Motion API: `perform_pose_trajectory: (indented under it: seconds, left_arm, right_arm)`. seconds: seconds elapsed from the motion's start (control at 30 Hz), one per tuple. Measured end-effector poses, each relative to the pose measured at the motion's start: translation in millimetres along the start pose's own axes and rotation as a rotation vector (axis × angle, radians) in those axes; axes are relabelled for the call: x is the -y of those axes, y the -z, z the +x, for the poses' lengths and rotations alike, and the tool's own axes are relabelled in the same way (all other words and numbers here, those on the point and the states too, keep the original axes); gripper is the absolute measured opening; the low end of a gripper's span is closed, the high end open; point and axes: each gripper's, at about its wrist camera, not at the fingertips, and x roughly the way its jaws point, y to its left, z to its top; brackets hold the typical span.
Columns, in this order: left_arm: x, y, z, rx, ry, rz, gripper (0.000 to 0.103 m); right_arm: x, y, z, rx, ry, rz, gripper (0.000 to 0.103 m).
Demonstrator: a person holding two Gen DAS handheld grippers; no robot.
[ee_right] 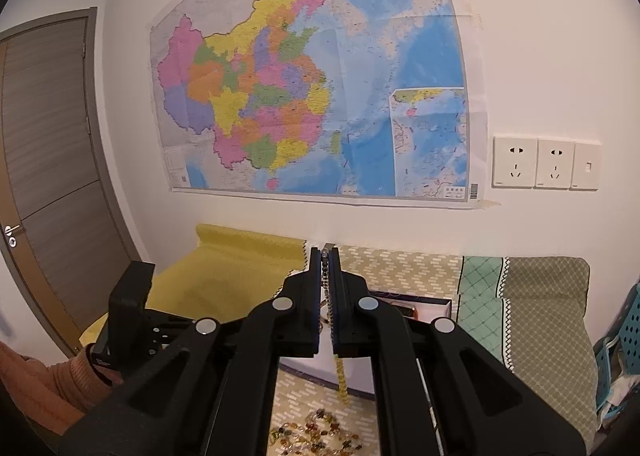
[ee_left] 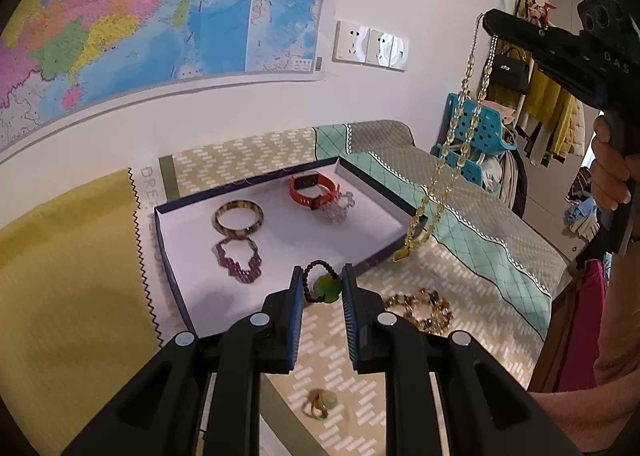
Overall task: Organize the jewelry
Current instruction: 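Carry the green ring over the box with the left gripper while the right lowers the amber strand into it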
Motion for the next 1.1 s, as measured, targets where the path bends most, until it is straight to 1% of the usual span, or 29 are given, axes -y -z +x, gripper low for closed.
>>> perform_pose_trajectory:
  seconds: [0.37, 0.77, 1.1]
  left_arm:
    - [-15.4, -15.2, 11.2, 0.001, -0.031, -0.019, 0.017]
    - [-28.7, -22.3, 27.6, -0.017, -0.054, -0.044, 0.017]
    - [-37.0, -21.9, 40.8, -0.039, -0.065, -0.062, 0.017]
  right_arm:
    - [10.3, -12.5, 22.0, -0.001, 0.025, 0.012, 0.004]
    - [22.7, -8.7, 58.2, -0.044, 0.027, 0.041, 0.004]
    - [28.1, -6.3, 76.9, -0.067, 0.019, 0.056, 0.004]
